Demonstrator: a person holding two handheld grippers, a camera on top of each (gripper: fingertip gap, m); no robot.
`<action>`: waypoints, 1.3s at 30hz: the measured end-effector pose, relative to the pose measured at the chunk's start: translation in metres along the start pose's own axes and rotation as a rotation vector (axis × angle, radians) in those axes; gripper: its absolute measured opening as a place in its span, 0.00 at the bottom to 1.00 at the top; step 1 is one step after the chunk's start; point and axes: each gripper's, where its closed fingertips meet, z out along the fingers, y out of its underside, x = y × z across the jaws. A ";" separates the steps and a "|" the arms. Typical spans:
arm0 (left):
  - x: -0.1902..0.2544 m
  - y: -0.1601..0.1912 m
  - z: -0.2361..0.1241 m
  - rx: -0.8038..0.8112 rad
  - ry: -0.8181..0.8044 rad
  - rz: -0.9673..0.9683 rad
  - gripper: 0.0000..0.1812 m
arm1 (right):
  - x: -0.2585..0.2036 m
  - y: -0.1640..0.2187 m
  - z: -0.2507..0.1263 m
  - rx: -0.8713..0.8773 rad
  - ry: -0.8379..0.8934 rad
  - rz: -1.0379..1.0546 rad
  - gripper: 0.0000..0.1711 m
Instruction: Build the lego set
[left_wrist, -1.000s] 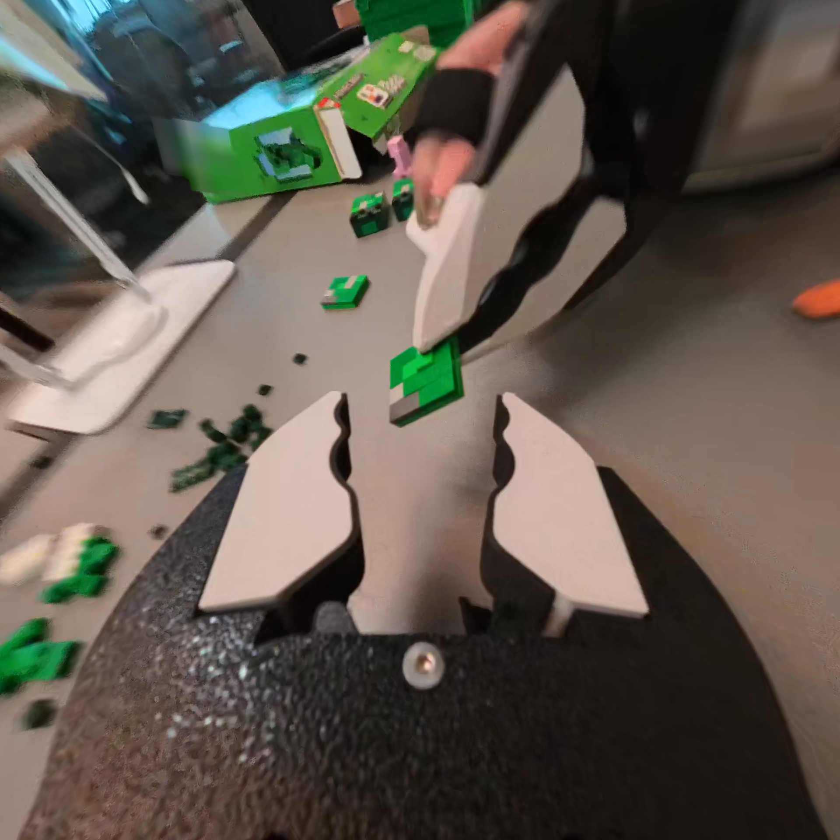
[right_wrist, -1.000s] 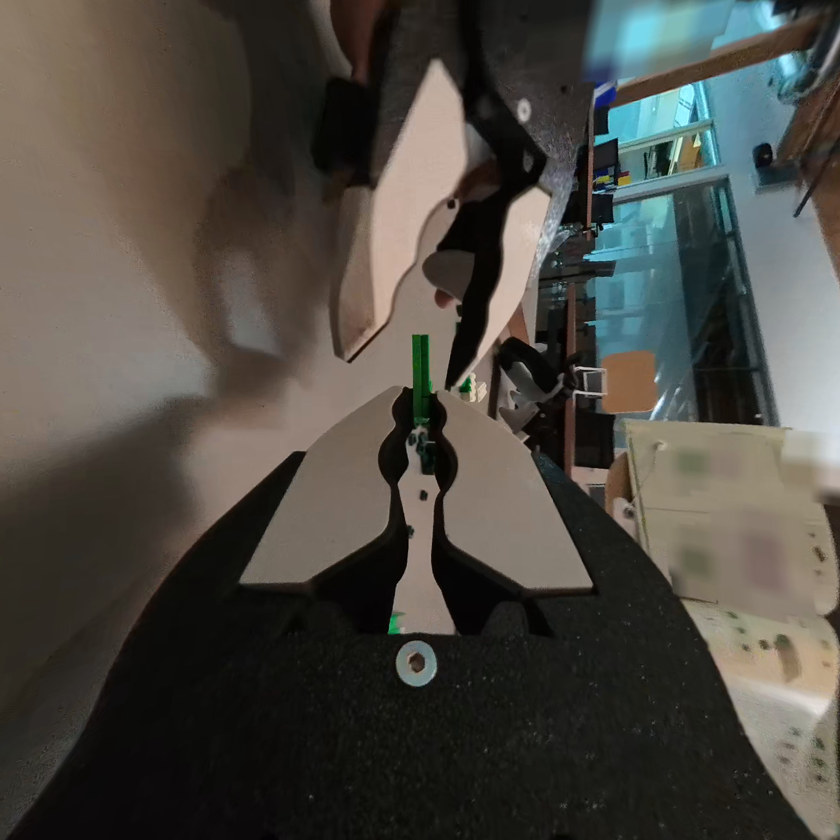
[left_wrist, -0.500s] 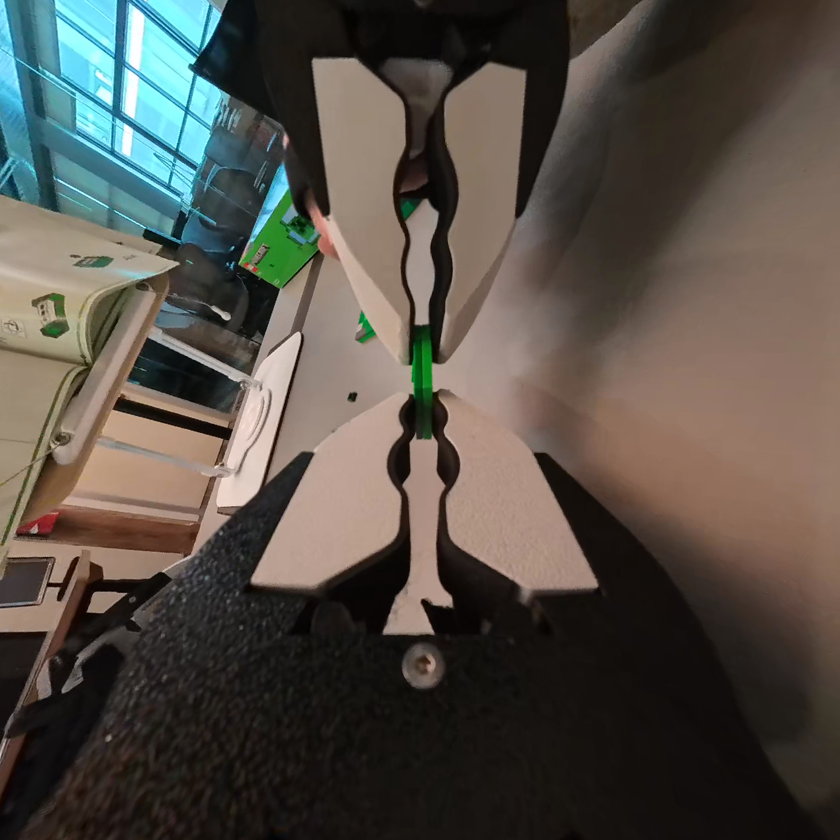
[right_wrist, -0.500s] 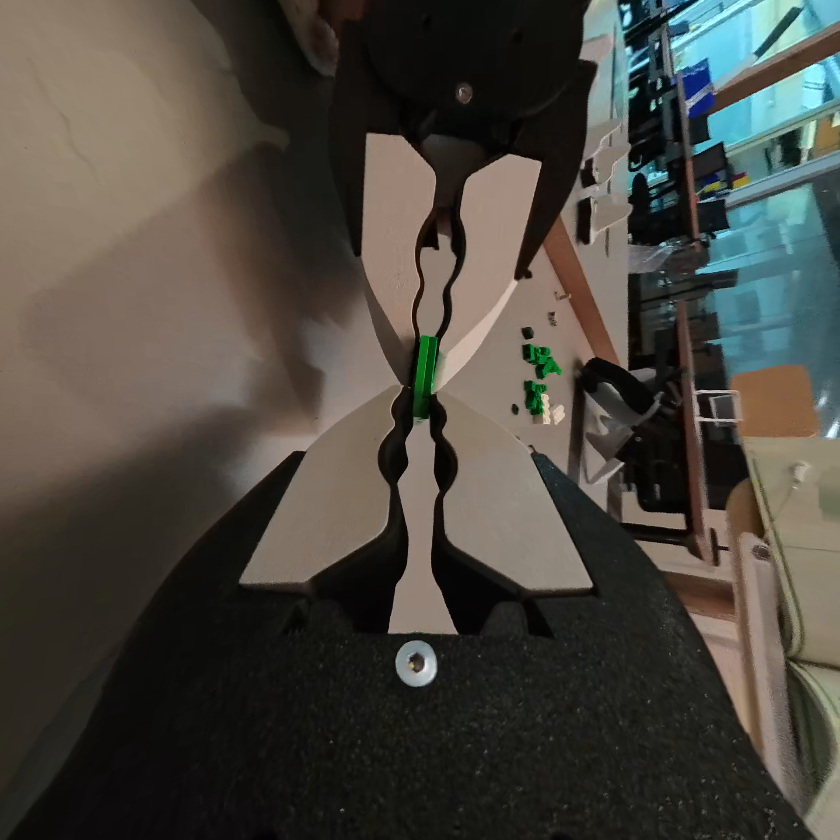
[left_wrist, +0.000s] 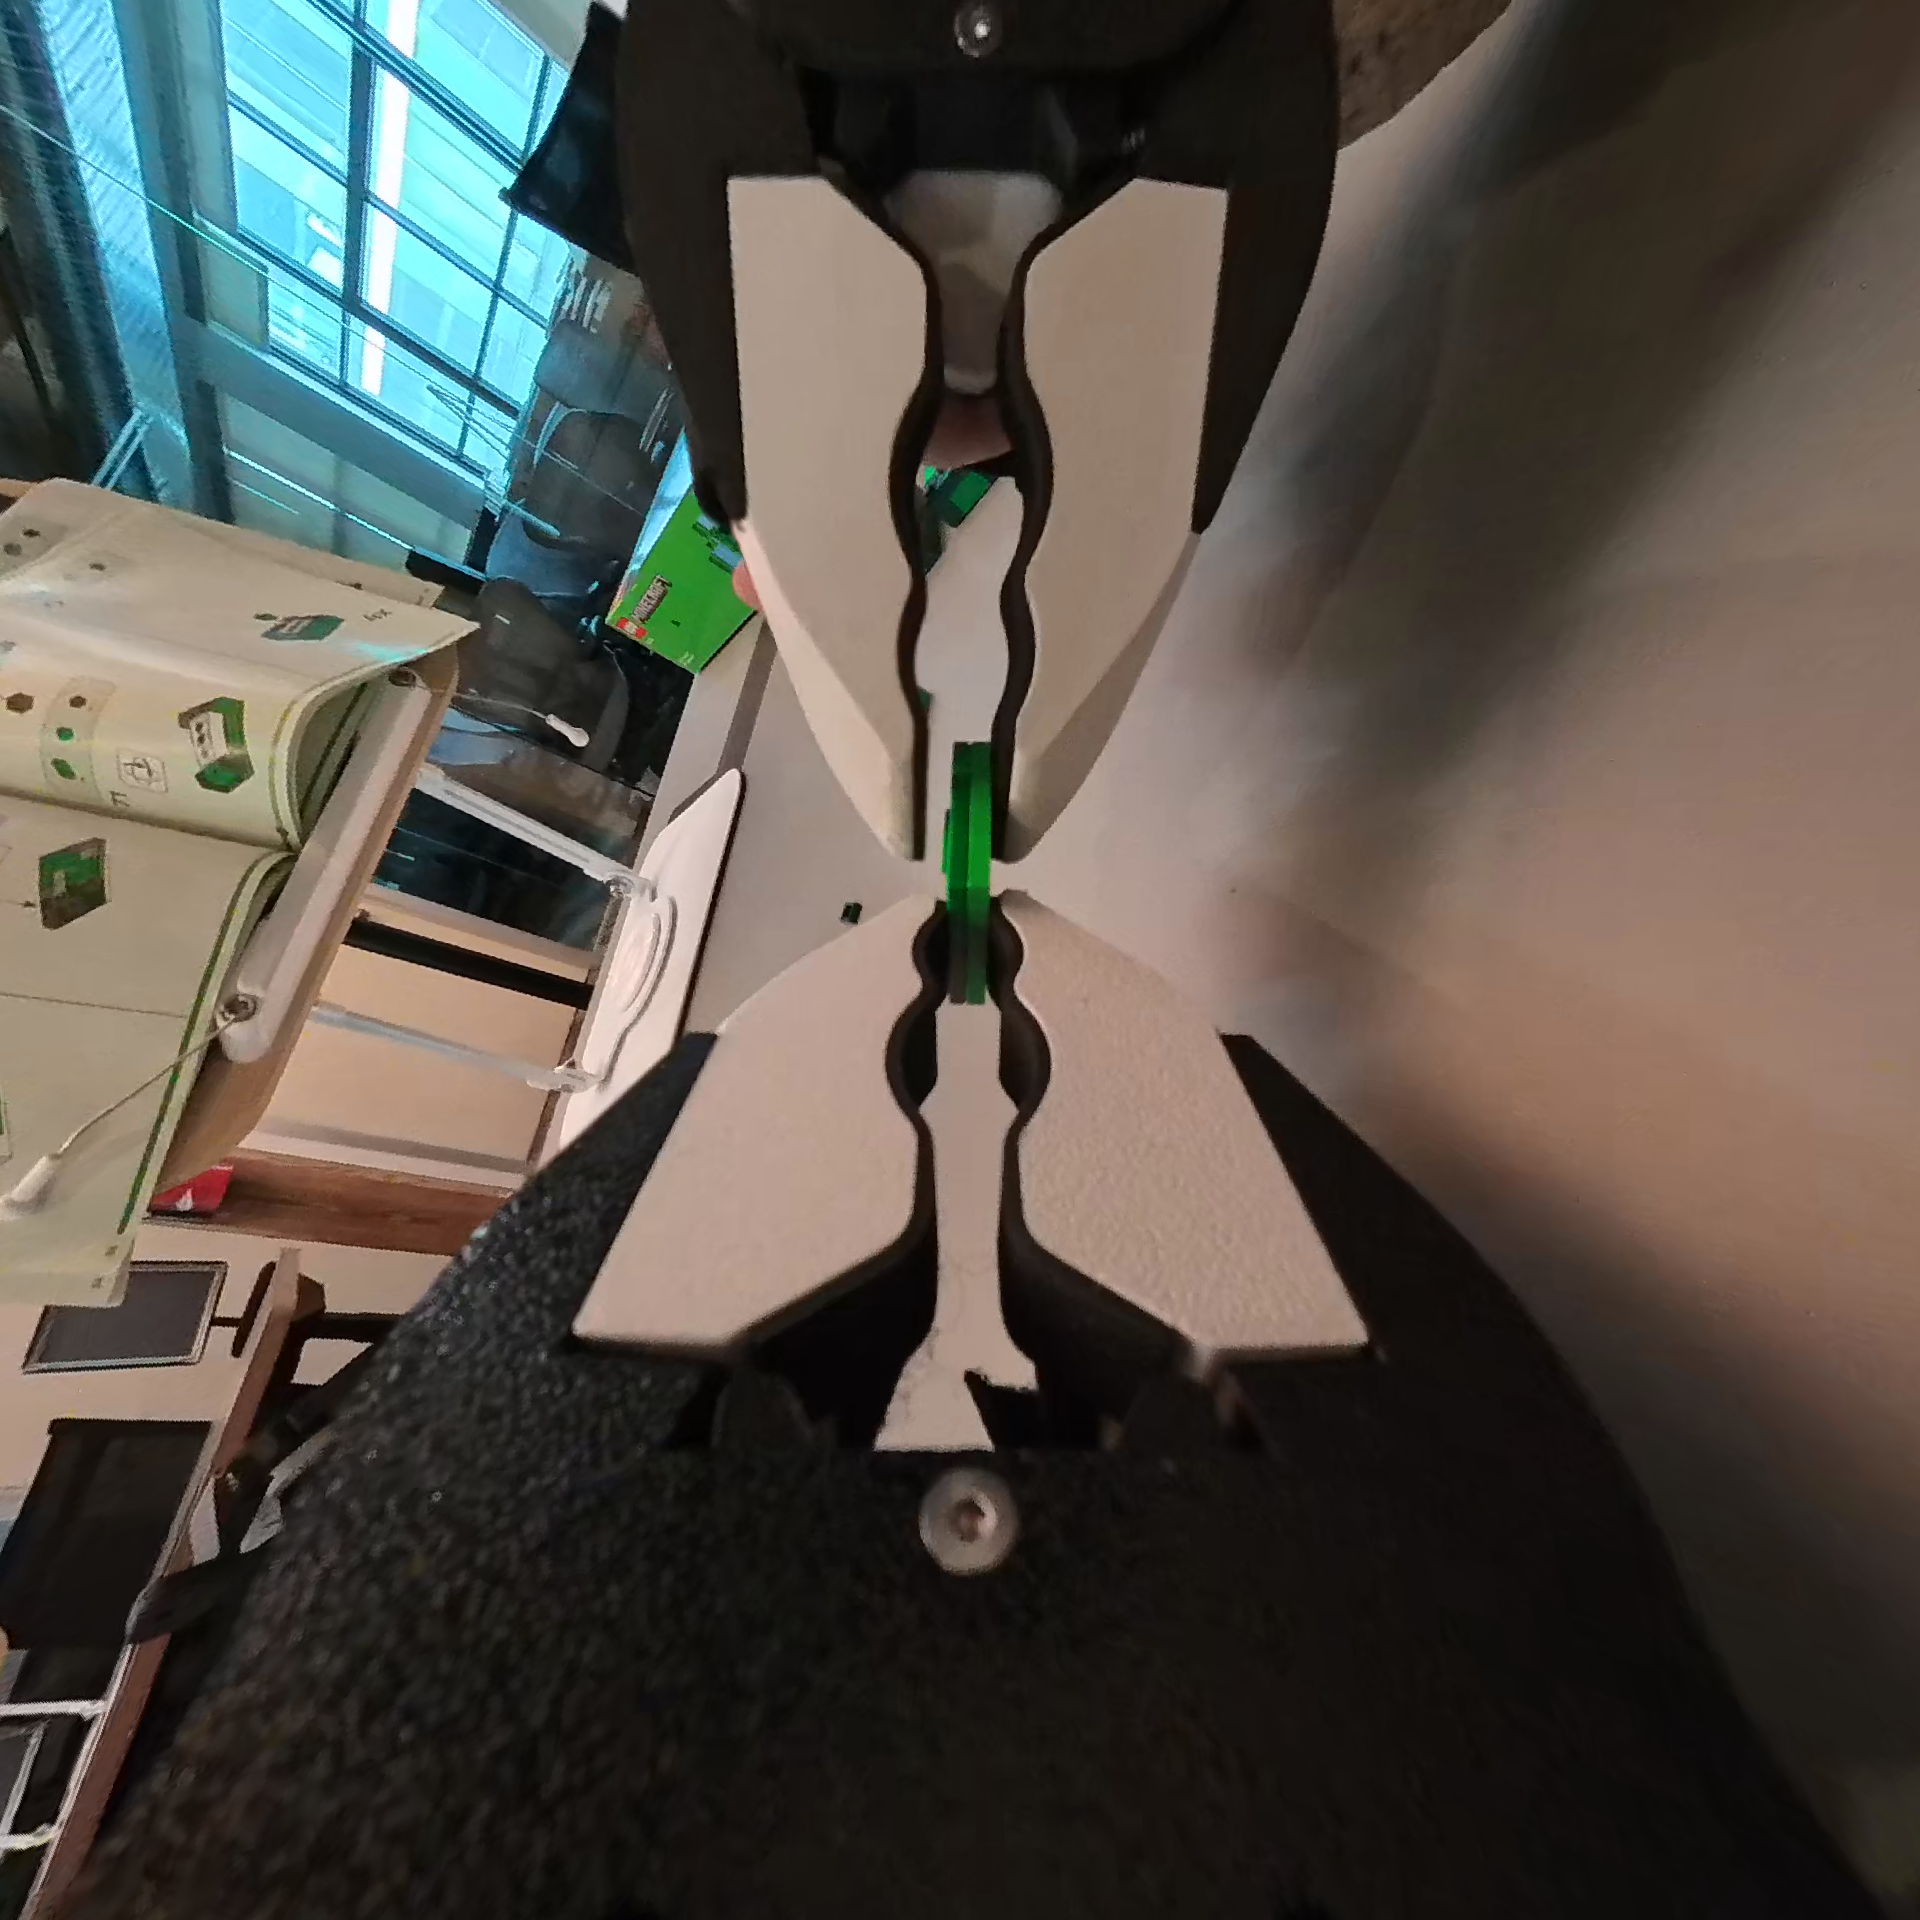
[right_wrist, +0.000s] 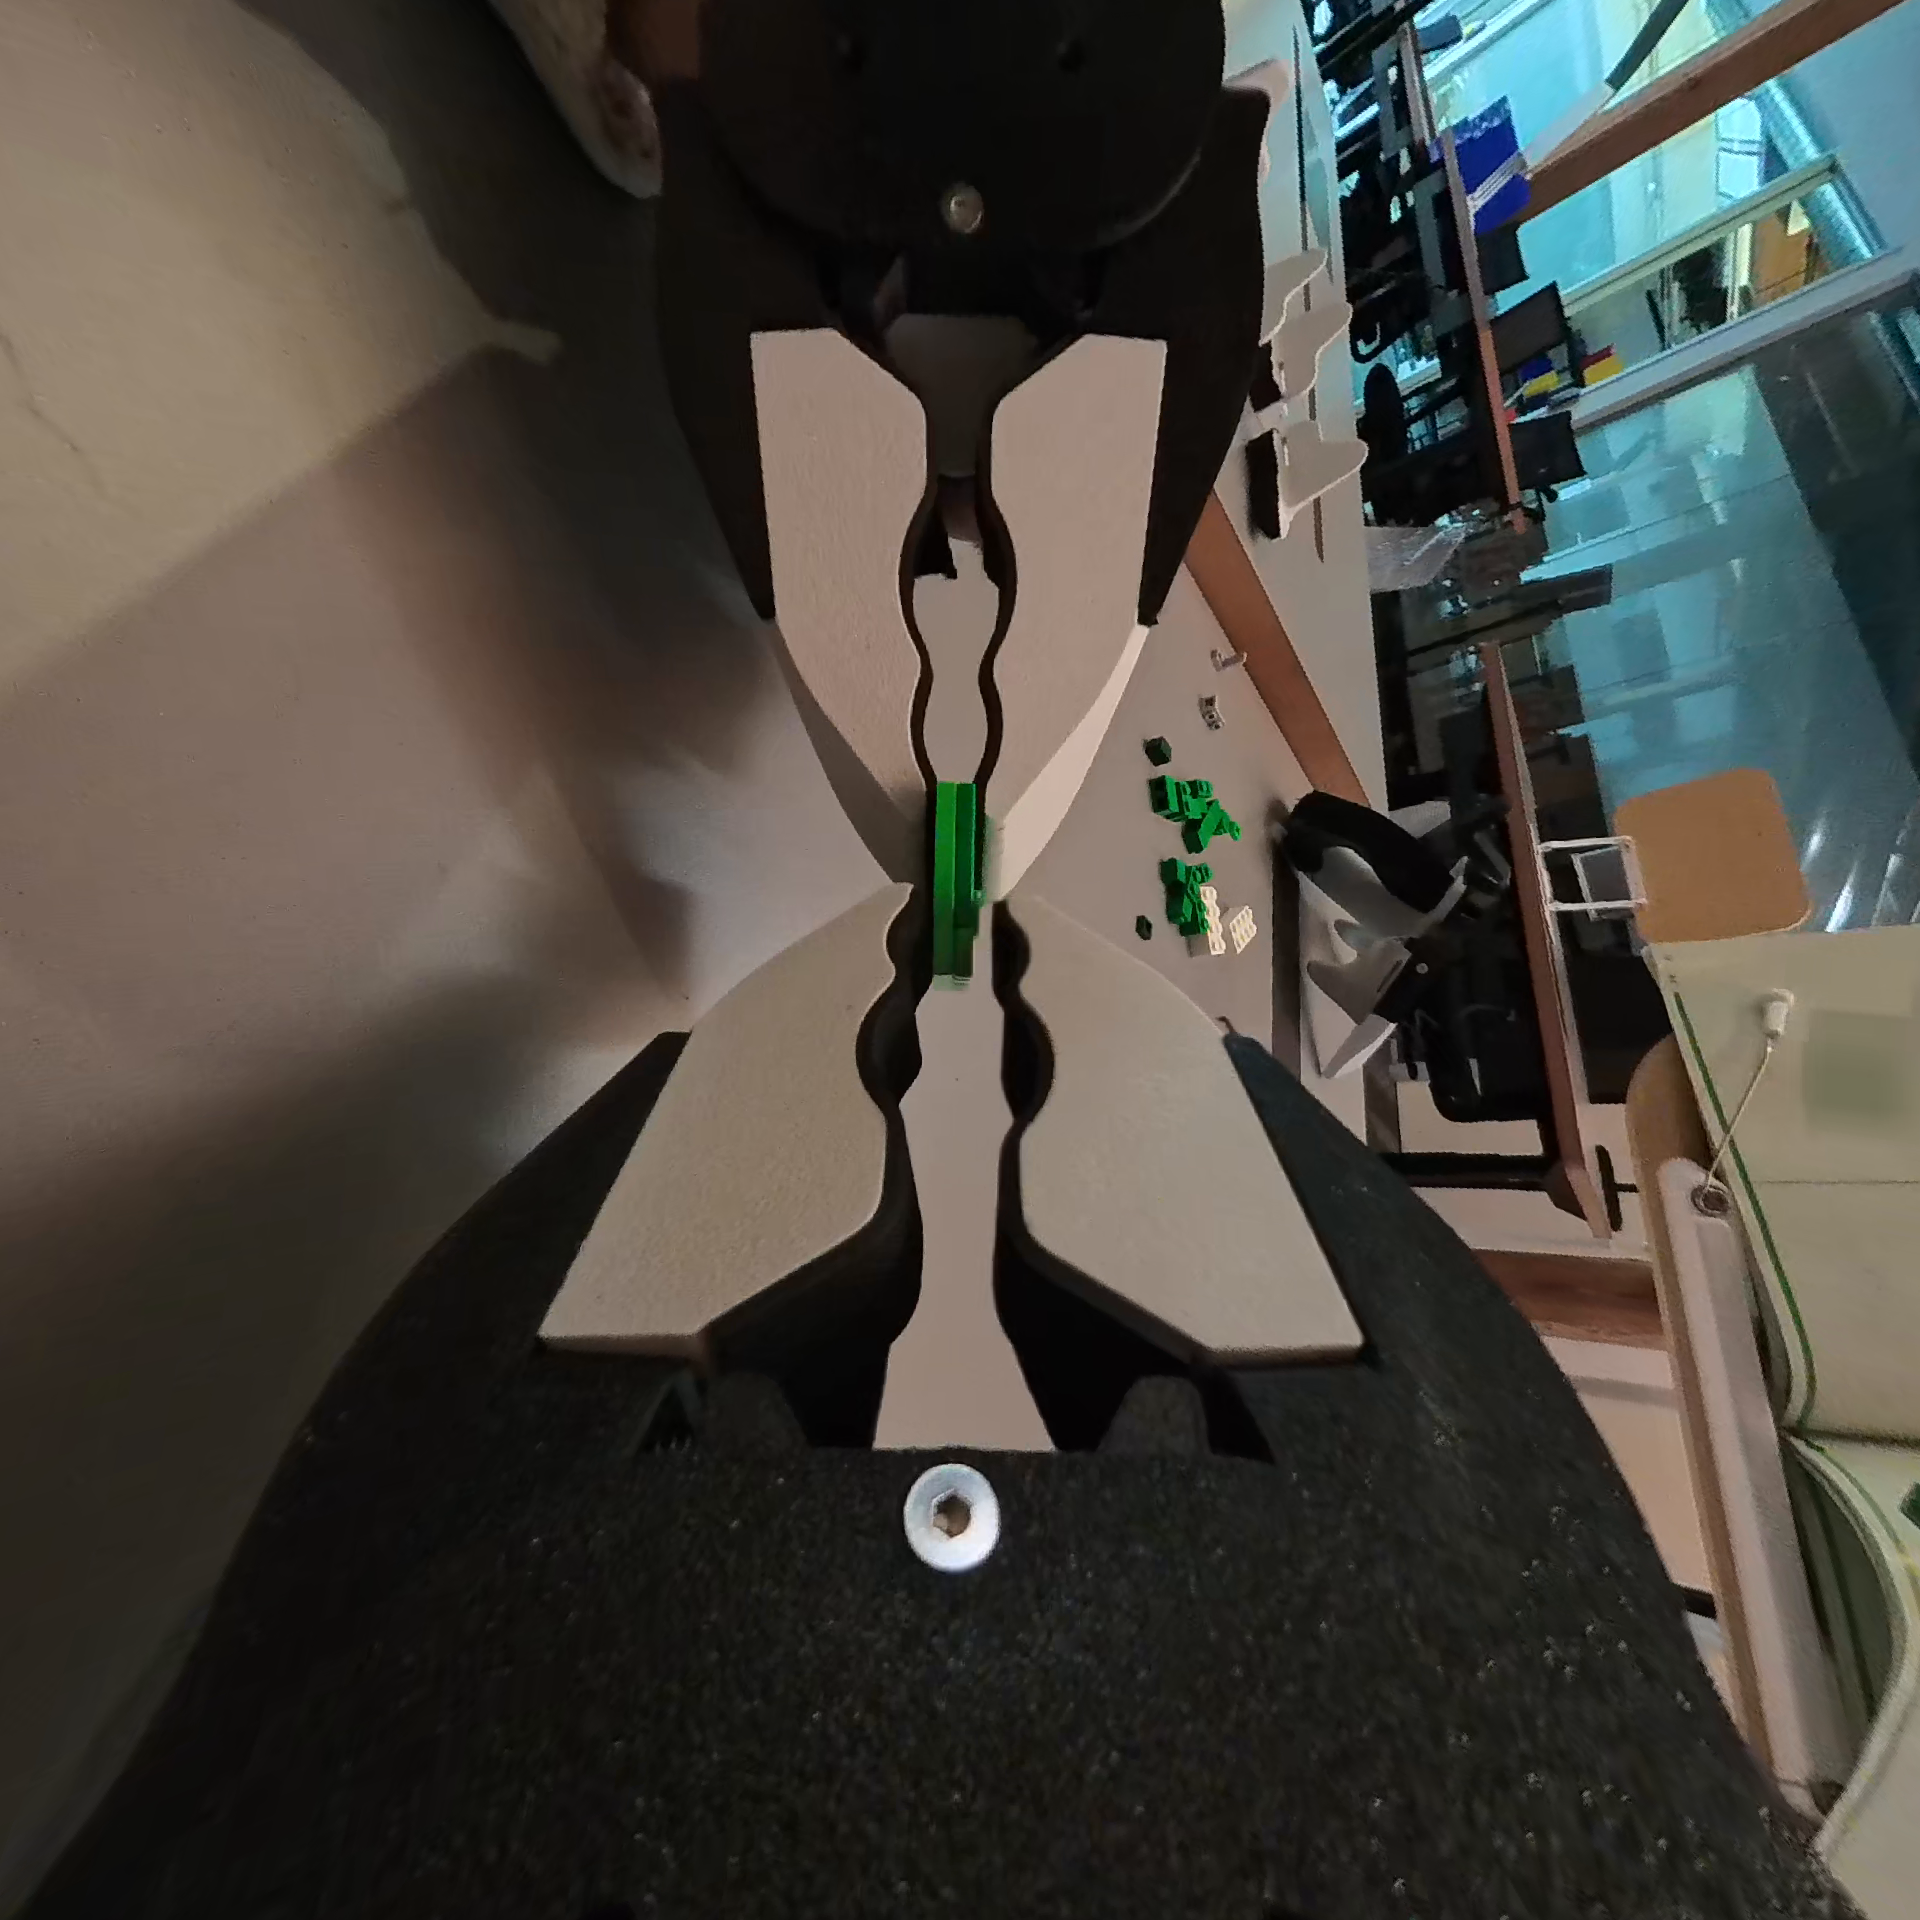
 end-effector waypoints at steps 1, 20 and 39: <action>0.000 0.000 0.000 0.002 -0.001 0.002 0.03 | -0.001 -0.001 0.000 0.005 -0.003 -0.007 0.05; 0.004 0.002 0.004 -0.009 0.018 -0.092 0.03 | -0.006 0.004 0.002 -0.021 -0.005 0.056 0.04; -0.013 -0.014 -0.005 0.236 0.293 -0.961 0.27 | 0.017 -0.003 -0.006 -0.010 0.281 -0.224 0.03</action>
